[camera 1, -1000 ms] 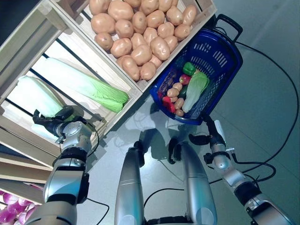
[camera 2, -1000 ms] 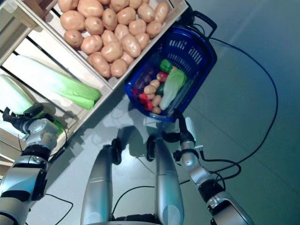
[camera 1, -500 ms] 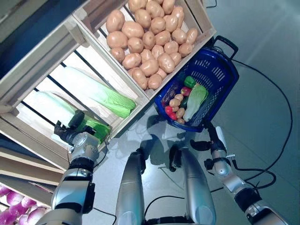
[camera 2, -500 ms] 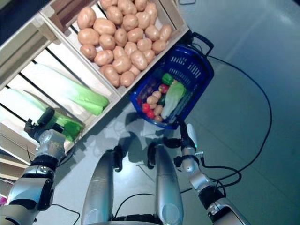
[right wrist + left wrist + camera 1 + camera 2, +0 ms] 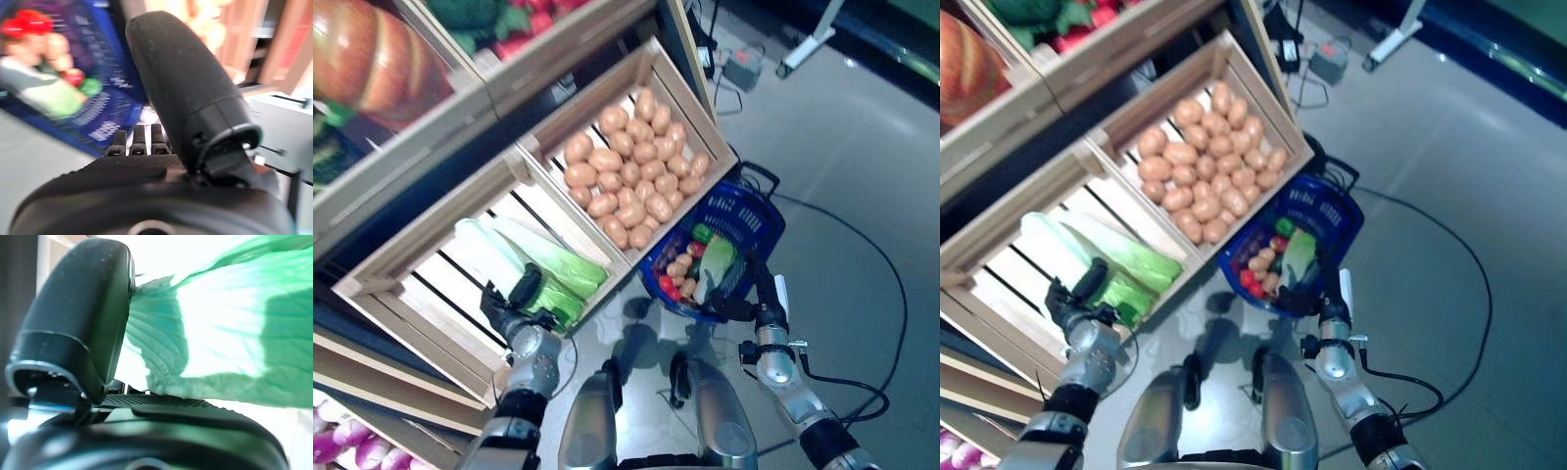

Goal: Put vegetables into the basket

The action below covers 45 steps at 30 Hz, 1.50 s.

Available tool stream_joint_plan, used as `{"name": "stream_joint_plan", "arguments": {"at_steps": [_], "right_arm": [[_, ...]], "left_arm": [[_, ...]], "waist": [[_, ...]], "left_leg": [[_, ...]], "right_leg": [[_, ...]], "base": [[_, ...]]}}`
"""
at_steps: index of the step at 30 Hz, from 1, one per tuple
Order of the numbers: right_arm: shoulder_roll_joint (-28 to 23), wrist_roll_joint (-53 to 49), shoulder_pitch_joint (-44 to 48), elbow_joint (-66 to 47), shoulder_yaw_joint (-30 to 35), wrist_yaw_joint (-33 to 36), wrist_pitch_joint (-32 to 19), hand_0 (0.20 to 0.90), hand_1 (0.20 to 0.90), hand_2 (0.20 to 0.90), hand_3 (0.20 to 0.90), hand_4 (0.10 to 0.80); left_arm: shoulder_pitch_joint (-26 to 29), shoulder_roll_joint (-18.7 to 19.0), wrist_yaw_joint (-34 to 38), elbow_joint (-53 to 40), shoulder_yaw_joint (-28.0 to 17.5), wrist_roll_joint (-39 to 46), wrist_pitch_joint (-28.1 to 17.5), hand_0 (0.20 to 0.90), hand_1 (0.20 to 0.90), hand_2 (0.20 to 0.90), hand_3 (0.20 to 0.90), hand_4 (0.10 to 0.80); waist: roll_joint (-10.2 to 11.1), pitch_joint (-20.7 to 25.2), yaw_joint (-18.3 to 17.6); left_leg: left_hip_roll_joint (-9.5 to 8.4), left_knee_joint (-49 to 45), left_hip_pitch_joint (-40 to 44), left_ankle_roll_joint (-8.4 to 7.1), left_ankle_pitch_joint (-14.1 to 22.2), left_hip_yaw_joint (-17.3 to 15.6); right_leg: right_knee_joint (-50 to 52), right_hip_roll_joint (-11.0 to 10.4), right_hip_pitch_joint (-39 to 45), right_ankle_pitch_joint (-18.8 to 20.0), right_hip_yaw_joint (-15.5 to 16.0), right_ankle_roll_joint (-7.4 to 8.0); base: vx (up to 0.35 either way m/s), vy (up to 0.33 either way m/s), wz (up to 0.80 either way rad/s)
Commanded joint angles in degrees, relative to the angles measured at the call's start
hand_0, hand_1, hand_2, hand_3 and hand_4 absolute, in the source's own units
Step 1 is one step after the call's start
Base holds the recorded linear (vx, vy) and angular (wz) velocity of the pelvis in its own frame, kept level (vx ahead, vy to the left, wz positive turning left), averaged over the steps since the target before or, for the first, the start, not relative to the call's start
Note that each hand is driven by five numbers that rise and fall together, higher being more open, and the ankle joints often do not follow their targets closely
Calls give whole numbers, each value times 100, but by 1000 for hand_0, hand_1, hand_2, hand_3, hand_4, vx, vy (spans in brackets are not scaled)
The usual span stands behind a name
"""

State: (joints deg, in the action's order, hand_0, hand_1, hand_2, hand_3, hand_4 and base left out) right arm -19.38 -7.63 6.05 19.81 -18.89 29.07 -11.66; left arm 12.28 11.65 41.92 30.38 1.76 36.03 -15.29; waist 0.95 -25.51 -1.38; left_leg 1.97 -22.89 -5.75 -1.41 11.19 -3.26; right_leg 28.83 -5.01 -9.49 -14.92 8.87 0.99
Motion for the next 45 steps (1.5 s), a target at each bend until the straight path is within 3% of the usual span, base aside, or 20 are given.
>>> {"name": "stream_joint_plan", "arguments": {"at_steps": [1, 8, 13, 16, 26, 45], "right_arm": [[134, -659, -9, -460, 274, -842, -785, 900, 900, 900, 900, 800], [139, -1712, -116, -973, 482, -2646, -535, 900, 900, 900, 900, 800], [-64, -2624, 104, -1199, 565, -3820, -73, 900, 900, 900, 900, 800], [-166, -3101, 410, -1230, 559, -4147, 184, 900, 900, 900, 900, 800], [0, -4350, 1019, -1250, 439, -4777, 1014, 900, 900, 900, 900, 800], [185, -5416, 1327, -1617, 851, -5036, 754, 900, 900, 900, 900, 800]], "left_arm": [[-134, 482, -116, -762, 145, -1206, -652, 300, 300, 300, 300, 400], [-467, 986, -1004, -1974, 285, -2118, -535, 300, 300, 300, 300, 400], [-284, 1266, -1612, -2272, 609, -2757, -663, 300, 300, 300, 300, 400], [-77, 1365, -1704, -2266, 889, -3209, -803, 300, 300, 300, 300, 400], [391, 1618, -2013, -2235, 1510, -4206, -1132, 300, 300, 300, 300, 400], [493, 1747, -2193, -2115, 1784, -4360, -1198, 300, 300, 300, 300, 400]], "waist": [[-141, 1233, 100], [-60, 1663, 248], [0, 1841, 330], [53, 1906, 347], [128, 2059, 362], [107, 2137, 294]], "left_leg": [[-493, 986, 770, 387, -110, 63], [-462, 2251, 1382, 360, -528, 207], [-438, 2789, 1575, 347, -720, 251], [-430, 2789, 1588, 351, -694, 232], [-382, 2789, 1714, 386, -589, 33], [-337, 2789, 1831, 378, -504, 6]], "right_leg": [[-1143, -131, 1052, 368, 138, 25], [-2432, 42, 1674, 886, 268, 110], [-2880, 118, 1888, 1082, 414, 159], [-2934, 133, 1929, 1106, 451, 162], [-2946, 199, 2032, 1038, 367, 119], [-3109, 256, 2206, 1015, 235, 82]], "base": [[69, -60, 5], [6, -77, 16], [-21, -74, 14], [-8, -50, 8], [28, -34, -7], [16, -17, -3]]}}
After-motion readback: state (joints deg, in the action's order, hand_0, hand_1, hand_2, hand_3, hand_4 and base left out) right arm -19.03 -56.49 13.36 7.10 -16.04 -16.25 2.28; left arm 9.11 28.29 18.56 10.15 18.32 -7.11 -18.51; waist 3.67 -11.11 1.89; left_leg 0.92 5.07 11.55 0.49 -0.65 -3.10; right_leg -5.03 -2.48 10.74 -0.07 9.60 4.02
